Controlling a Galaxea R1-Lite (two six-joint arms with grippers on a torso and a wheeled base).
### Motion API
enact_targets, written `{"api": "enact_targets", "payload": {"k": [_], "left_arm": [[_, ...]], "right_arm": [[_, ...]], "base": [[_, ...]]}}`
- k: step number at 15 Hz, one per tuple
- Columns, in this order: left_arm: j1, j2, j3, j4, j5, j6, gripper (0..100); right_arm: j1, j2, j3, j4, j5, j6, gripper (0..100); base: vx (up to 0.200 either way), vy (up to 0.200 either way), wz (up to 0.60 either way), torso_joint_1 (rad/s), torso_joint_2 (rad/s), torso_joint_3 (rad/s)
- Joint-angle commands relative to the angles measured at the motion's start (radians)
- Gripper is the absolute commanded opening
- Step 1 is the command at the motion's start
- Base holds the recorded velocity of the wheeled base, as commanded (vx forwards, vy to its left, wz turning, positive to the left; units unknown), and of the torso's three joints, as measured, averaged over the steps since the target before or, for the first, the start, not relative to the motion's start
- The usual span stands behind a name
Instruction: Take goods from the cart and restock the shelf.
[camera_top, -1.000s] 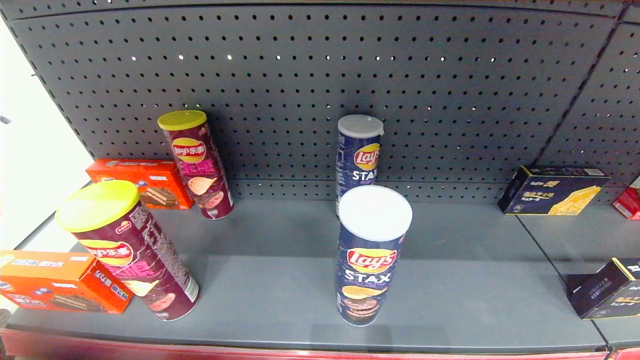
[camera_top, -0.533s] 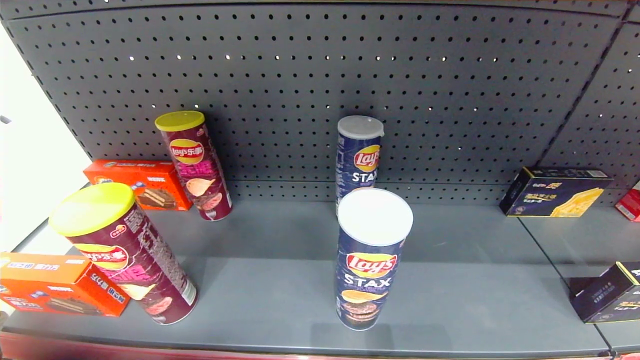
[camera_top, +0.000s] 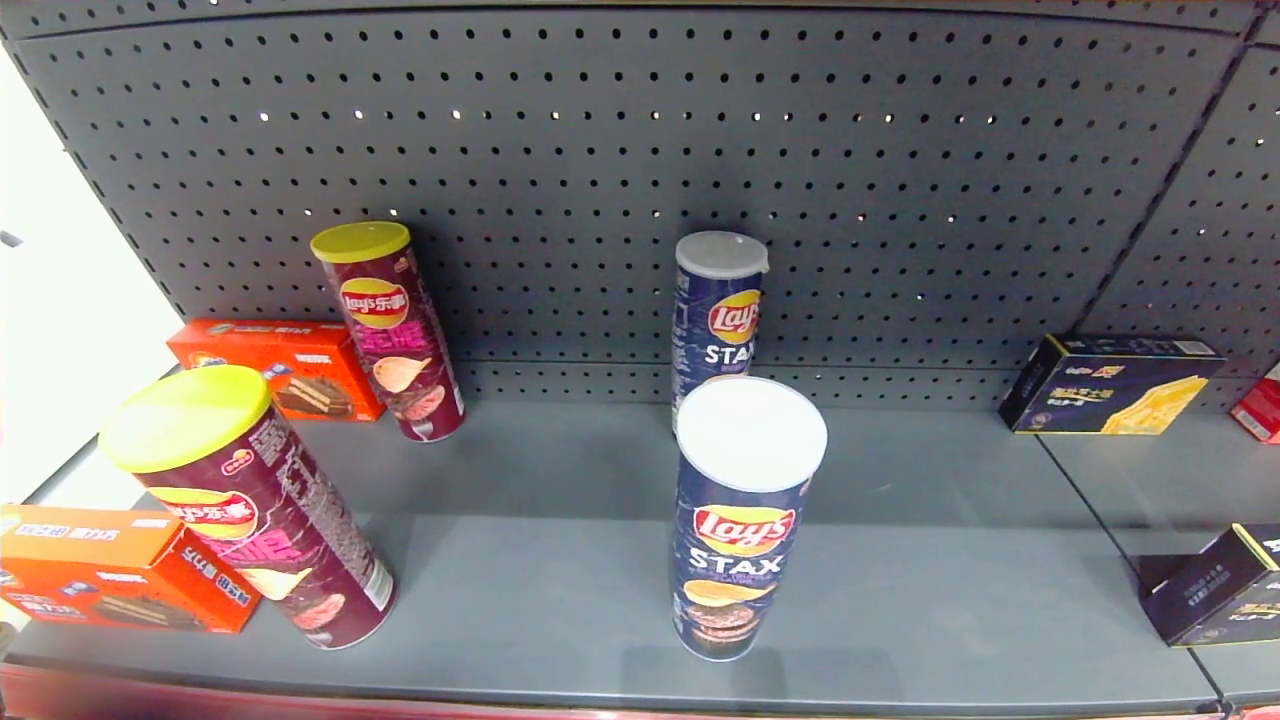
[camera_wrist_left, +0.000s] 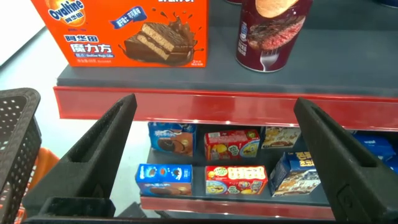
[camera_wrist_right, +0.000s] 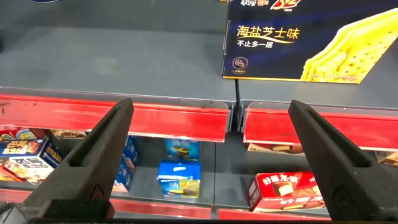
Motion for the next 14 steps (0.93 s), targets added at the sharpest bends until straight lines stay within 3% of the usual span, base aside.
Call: {"api": "enact_targets", "payload": {"k": [1, 13, 14], "left_arm": [[0.0, 0.001, 0.0, 0.0, 0.0, 0.0, 100], [0.0, 0.001, 0.0, 0.0, 0.0, 0.0, 100], [0.0, 0.001, 0.0, 0.0, 0.0, -0.001, 100]], "right_arm": [[0.0, 0.002, 0.0, 0.0, 0.0, -0.001, 100], [0.0, 0.002, 0.0, 0.0, 0.0, -0.001, 100], [0.0, 0.002, 0.0, 0.0, 0.0, -0.001, 100]], "base": [[0.0, 0.0, 0.0, 0.0, 0.0, 0.0], [0.0, 0.0, 0.0, 0.0, 0.0, 0.0], [0.0, 0.0, -0.6, -0.002, 0.0, 0.007]]}}
